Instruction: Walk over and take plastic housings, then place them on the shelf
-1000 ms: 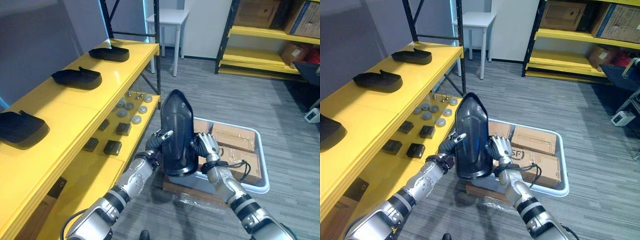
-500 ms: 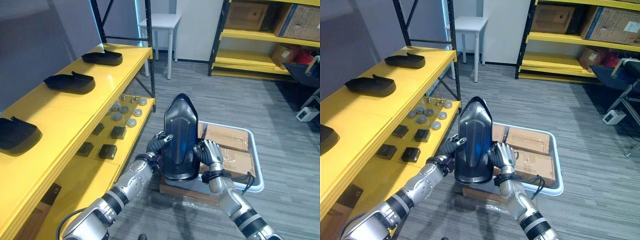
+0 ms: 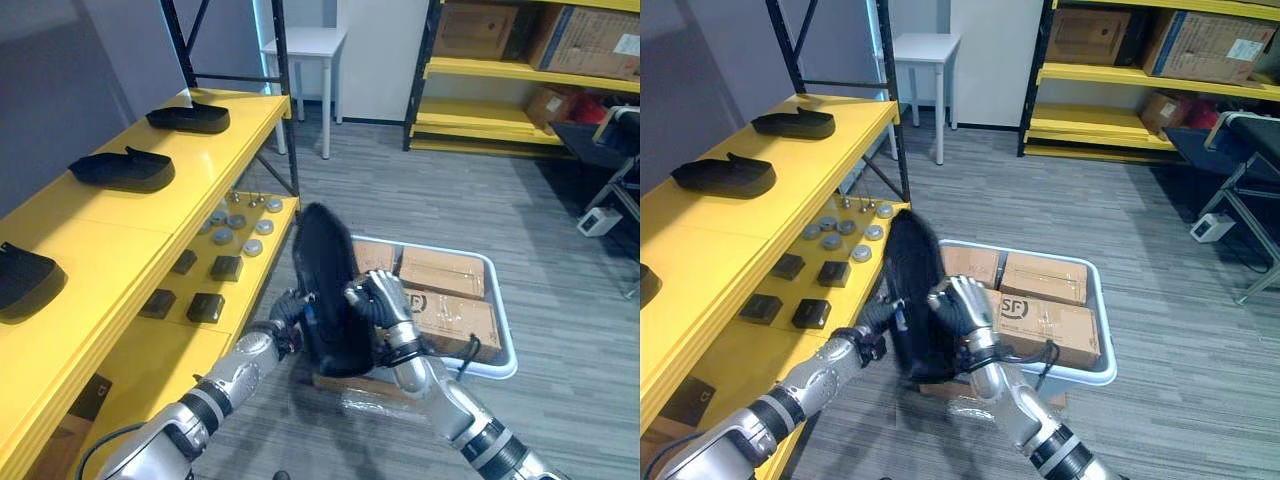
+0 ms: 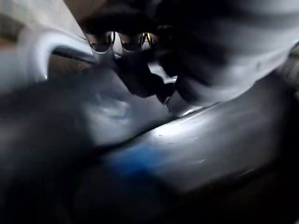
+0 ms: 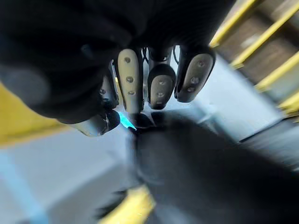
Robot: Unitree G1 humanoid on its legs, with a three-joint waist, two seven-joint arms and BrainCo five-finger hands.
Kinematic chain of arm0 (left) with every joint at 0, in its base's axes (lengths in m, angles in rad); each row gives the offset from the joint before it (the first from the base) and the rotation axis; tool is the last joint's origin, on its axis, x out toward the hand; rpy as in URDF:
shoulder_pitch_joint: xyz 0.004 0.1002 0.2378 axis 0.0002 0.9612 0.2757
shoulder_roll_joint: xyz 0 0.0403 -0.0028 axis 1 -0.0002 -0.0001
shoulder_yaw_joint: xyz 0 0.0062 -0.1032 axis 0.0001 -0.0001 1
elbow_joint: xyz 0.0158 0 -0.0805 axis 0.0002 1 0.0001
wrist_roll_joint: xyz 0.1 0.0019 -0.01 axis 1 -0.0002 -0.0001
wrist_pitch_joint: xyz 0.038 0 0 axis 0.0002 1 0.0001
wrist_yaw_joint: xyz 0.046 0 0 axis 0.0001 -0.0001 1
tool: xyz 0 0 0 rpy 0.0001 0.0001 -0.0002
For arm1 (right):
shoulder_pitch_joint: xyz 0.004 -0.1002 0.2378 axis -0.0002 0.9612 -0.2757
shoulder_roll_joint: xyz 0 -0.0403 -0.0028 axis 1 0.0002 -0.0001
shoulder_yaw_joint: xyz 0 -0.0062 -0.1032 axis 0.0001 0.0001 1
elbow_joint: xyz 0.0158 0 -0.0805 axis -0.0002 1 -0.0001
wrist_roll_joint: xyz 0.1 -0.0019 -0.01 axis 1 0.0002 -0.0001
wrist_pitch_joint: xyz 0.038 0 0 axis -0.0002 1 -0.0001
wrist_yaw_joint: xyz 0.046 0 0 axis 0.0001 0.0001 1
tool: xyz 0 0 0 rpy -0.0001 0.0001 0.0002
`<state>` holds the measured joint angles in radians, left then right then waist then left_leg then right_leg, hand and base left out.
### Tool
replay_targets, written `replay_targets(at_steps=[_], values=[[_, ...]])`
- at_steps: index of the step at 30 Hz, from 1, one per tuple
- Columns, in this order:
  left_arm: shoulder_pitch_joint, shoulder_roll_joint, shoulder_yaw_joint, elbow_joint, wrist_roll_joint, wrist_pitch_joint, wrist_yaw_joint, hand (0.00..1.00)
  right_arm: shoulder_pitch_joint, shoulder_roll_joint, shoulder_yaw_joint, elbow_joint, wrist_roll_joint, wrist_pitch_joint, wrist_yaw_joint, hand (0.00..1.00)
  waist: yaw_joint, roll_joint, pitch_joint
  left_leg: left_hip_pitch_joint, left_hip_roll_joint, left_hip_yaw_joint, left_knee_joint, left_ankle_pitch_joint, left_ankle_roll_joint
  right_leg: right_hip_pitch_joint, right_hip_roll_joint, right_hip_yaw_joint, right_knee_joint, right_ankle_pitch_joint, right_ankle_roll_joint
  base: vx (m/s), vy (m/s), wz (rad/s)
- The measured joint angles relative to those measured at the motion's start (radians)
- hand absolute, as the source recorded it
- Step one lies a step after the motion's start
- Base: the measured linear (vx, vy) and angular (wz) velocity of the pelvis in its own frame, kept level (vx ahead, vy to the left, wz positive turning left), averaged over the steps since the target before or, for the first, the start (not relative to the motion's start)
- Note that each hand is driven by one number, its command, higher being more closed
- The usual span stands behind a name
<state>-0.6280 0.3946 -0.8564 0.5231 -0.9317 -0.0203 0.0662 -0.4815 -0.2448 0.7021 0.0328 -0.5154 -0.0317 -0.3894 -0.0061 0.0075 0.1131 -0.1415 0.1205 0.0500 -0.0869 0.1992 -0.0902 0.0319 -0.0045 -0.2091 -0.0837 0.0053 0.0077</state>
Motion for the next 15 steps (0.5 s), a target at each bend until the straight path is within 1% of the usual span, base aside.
replay_targets(at_steps=[1,2,3,4,5,6,8,9,10,11,13,14,15], values=[[0.0,-0.022,-0.017,-0.006,0.008,0.002,-0.021,1.0,-0.004,0.025,0.027,0.012,0.0,-0.013,0.008,1.0,0.001,0.0,-0.002,0.0,-0.001,-0.001,0.0,0.0,0.0,0.001,-0.001,-0.001,0.0,0.0,0.0,0.01,0.058,0.05],[0.0,-0.073,-0.03,-0.009,0.01,0.004,-0.053,1.0,-0.002,0.08,0.063,0.055,0.0,-0.032,0.022,1.0,0.003,0.0,-0.004,0.0,-0.002,-0.002,0.0,0.0,0.0,0.001,-0.001,-0.002,0.0,0.0,0.0,0.01,0.05,0.02],[0.0,-0.111,-0.03,-0.009,0.01,0.004,-0.063,1.0,0.004,0.121,0.077,0.085,0.0,-0.034,0.03,1.0,0.004,0.0,-0.005,0.0,-0.005,-0.002,0.0,0.0,0.0,0.001,-0.002,-0.003,0.0,0.0,0.0,0.0,0.056,0.01],[0.002,-0.116,-0.024,0.001,0.005,0.001,-0.082,1.0,0.011,0.134,0.08,0.087,0.0,-0.042,0.039,1.0,-0.001,-0.001,-0.007,0.0,-0.006,-0.004,0.0,0.0,0.0,0.002,-0.001,-0.004,0.0,0.0,0.001,-0.01,0.053,0.04],[0.002,-0.115,-0.021,0.001,-0.001,0.001,-0.08,1.0,0.011,0.138,0.076,0.097,0.0,-0.054,0.038,1.0,-0.004,0.0,-0.01,0.002,-0.007,-0.009,0.0,0.001,0.001,0.006,-0.001,-0.014,0.0,-0.001,0.001,-0.01,0.049,0.09],[0.002,-0.117,-0.018,0.0,-0.009,0.001,-0.078,1.0,0.011,0.136,0.071,0.1,0.001,-0.054,0.038,1.0,-0.004,0.001,-0.012,0.003,-0.007,-0.016,0.0,0.002,0.002,0.01,-0.001,-0.02,0.0,-0.002,0.002,-0.01,0.034,0.26],[0.041,-0.118,0.033,-0.026,-0.017,-0.002,-0.061,1.0,0.012,0.14,0.063,0.121,0.001,-0.055,0.039,1.0,0.001,0.002,-0.015,0.007,-0.014,-0.056,0.0,0.003,0.003,0.033,0.0,-0.057,0.001,-0.012,0.006,0.0,0.019,0.53],[0.091,-0.118,0.074,-0.066,-0.018,-0.01,-0.049,1.0,0.012,0.153,0.065,0.136,0.001,-0.055,0.039,1.0,0.007,0.002,-0.017,0.007,-0.02,-0.085,0.0,0.004,0.001,0.047,0.0,-0.087,0.004,-0.024,0.005,0.02,0.0,0.88],[0.14,-0.119,0.109,-0.095,-0.03,-0.016,-0.045,1.0,0.022,0.173,0.063,0.15,0.01,-0.056,0.039,1.0,0.023,0.002,-0.017,0.007,-0.03,-0.126,0.001,0.006,-0.001,0.064,-0.001,-0.129,0.007,-0.037,0.005,0.03,-0.01,0.94],[0.164,-0.123,0.128,-0.107,-0.033,-0.017,-0.043,1.0,0.029,0.183,0.065,0.154,0.015,-0.057,0.04,1.0,0.033,0.002,-0.017,0.005,-0.035,-0.147,0.001,0.006,-0.001,0.074,-0.001,-0.153,0.008,-0.045,0.007,0.03,-0.017,1.12],[0.243,-0.128,0.184,-0.147,-0.071,-0.024,-0.027,1.0,0.054,0.223,0.066,0.187,0.017,-0.07,0.041,1.0,0.078,0.001,-0.018,-0.013,-0.058,-0.227,0.019,0.006,-0.001,0.084,-0.012,-0.245,0.049,-0.094,0.012,0.05,-0.021,1.17],[0.263,-0.128,0.204,-0.156,-0.074,-0.025,-0.024,1.0,0.055,0.233,0.071,0.195,0.018,-0.071,0.042,1.0,0.093,0.001,-0.018,-0.013,-0.068,-0.238,0.02,0.007,0.0,0.09,-0.017,-0.266,0.061,-0.104,0.014,0.1,-0.011,0.95],[0.315,-0.126,0.256,-0.189,-0.087,-0.031,-0.02,1.0,0.054,0.247,0.088,0.199,0.018,-0.072,0.047,1.0,0.112,0.0,-0.019,-0.012,-0.083,-0.258,0.02,0.008,0.002,0.101,-0.029,-0.294,0.08,-0.124,0.019,0.14,-0.005,0.64]])
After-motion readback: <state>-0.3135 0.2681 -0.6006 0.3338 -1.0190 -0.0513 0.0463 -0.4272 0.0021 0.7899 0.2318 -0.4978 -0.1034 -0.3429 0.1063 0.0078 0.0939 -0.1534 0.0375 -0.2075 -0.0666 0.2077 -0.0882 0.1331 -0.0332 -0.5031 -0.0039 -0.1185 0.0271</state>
